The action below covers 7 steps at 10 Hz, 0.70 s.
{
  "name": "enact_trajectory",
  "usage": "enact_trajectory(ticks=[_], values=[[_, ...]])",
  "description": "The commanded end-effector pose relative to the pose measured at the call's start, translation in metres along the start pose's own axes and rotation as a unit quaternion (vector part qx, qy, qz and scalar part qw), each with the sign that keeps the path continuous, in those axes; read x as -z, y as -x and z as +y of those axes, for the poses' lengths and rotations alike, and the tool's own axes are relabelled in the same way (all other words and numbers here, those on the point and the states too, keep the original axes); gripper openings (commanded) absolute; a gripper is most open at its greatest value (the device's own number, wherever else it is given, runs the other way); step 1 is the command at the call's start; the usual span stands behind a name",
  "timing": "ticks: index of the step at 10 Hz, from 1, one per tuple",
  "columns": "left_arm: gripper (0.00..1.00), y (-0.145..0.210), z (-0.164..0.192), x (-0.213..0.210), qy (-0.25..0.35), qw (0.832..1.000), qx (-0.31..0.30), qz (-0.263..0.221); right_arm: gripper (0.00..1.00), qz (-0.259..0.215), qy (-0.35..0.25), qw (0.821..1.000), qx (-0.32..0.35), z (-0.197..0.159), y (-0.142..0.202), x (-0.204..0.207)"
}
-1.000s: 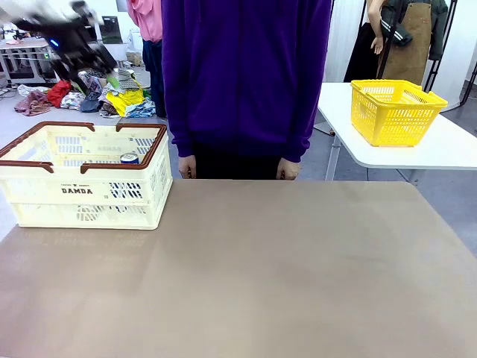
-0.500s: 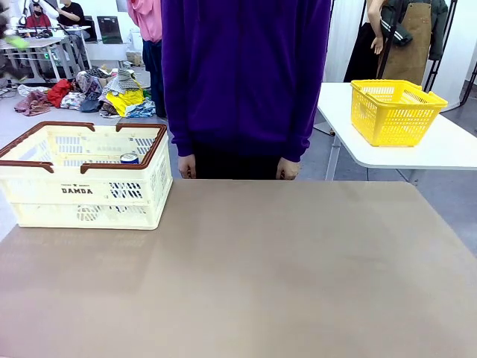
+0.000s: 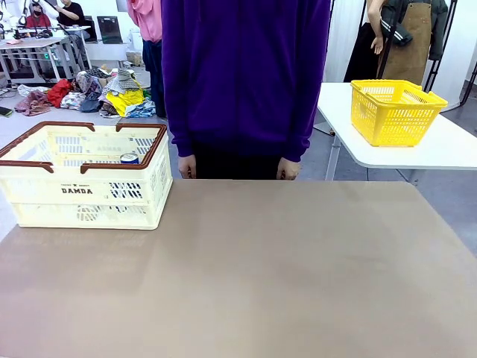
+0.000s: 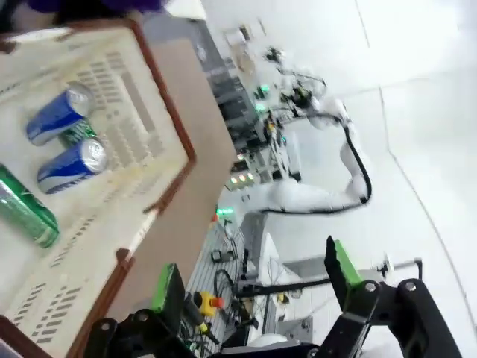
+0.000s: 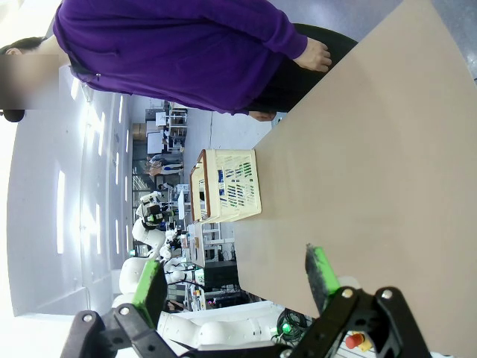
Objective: Place the drinks into the Shopping basket.
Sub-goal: Pick up one drink and place it into the Shopping basket.
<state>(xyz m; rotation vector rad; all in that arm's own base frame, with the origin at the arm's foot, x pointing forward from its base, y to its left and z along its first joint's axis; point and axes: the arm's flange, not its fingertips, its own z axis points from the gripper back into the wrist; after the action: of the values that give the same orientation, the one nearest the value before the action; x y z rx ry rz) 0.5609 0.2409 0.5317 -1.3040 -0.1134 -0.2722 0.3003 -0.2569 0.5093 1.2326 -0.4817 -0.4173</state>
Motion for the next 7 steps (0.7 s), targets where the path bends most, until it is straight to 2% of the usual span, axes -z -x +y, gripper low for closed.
enact_trajectory(ticks=[1,7], values=[[1.00,0.0098,0.0000,-0.0023,0.019,0.999,0.025,0.017,1.00,-0.001,-0.010,1.000,-0.012,0.0015,-0.0012,-0.0002],[1.00,0.0098,0.0000,-0.0023,0.019,0.999,0.025,0.017,1.00,-0.001,-0.010,1.000,-0.012,0.0015,-0.0012,-0.0002]])
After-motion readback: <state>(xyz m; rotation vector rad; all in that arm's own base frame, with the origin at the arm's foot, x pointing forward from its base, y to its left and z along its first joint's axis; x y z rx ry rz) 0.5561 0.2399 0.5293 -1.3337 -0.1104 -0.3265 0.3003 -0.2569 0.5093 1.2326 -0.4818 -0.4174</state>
